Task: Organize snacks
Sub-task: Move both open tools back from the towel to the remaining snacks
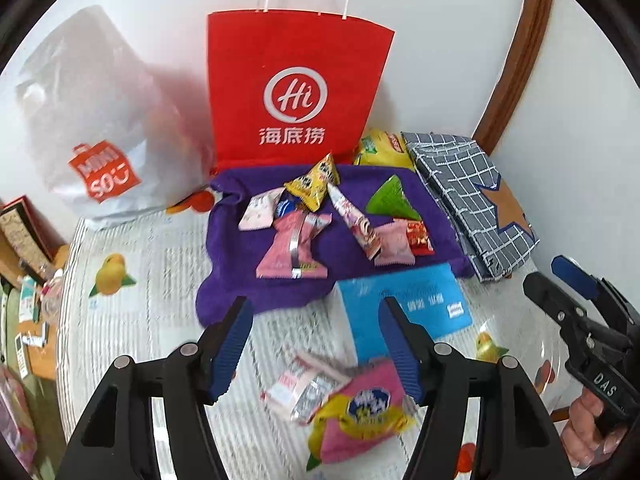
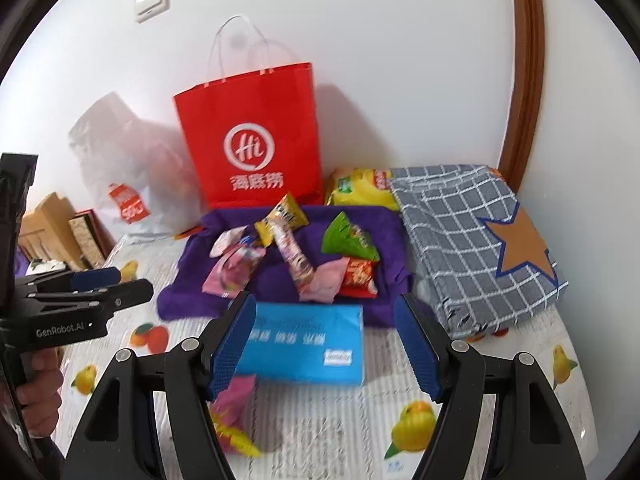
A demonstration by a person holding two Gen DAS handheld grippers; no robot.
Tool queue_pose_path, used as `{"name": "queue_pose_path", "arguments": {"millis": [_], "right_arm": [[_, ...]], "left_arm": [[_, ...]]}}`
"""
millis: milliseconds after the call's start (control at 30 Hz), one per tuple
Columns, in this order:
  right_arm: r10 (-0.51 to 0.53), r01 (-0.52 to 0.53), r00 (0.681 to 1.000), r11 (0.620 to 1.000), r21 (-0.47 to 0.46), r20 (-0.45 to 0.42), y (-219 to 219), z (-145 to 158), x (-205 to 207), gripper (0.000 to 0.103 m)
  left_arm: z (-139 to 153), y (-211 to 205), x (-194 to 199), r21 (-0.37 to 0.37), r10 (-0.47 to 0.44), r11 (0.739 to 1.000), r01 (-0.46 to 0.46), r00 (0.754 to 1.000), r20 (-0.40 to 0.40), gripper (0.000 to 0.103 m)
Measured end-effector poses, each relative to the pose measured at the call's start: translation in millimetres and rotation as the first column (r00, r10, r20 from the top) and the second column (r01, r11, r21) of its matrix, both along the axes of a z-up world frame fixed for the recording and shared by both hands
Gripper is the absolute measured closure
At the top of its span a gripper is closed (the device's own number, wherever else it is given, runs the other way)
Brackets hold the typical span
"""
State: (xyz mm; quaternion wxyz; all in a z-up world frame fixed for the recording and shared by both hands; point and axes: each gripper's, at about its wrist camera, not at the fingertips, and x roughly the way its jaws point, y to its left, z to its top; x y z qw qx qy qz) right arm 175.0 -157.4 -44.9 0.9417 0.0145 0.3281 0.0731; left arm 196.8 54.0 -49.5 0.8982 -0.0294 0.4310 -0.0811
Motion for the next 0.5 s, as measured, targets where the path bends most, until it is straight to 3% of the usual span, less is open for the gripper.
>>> {"name": "queue_pose_path", "arguments": {"millis": [167, 500], "right_arm": [[0.027, -0.028, 0.999, 0.999, -0.018, -0.019, 13.9, -15.5, -17.5, 0.032], [0.134, -0.134, 0.980, 0.991, 0.012, -0.145, 66.3, -67.5, -26.0, 0.032]], "left_arm": [[-1.7, 13.3, -20.0, 0.003, 0.035, 0.999, -0.035, 0.999, 0.005, 0.040], [-20.5, 54.0, -44.2, 0.000, 0.095, 0.995, -0.095, 0.995, -0.017, 0.040]]}}
